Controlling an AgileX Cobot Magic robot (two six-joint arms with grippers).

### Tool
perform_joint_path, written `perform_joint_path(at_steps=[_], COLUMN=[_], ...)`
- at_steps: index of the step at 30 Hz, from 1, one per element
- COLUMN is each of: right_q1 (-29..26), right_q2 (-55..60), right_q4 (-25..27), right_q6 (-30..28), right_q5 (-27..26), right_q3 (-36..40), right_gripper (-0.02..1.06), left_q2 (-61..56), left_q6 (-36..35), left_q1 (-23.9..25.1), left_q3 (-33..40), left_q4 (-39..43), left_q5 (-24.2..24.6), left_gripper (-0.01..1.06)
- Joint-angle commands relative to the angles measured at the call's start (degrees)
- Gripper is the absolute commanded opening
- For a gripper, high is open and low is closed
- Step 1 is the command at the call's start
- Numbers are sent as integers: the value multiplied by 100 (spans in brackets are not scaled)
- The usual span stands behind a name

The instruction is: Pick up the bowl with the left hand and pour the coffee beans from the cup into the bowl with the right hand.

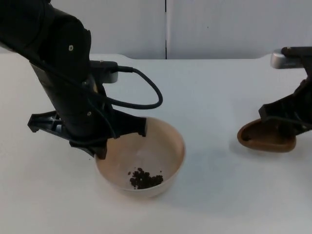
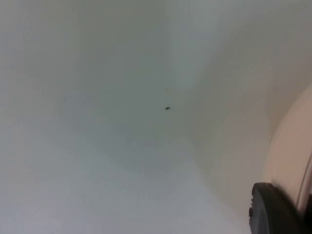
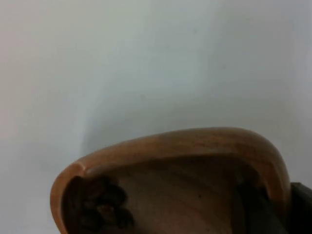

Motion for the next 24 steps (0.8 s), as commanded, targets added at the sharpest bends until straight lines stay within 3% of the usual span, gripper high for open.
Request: perform_joint_path(at_steps=[1, 18, 20, 24], right_q1=[-44, -44, -44, -44], right_q2=[70, 590, 590, 590], right_q4=[-33, -18, -18, 5], right_q6=[-112, -120, -120, -120], right_q5=[-136, -427, -427, -427], right_q3=[39, 39, 39, 39], right_gripper=[0, 1, 2, 16], left_q2=[30, 30, 30, 30], left_q6=[13, 13, 13, 13], left_q1=[-5, -5, -5, -5], left_q3=[0, 0, 0, 0], left_q4=[106, 196, 196, 196], left_q5=[56, -63, -76, -99], left_gripper=[0, 1, 3, 30])
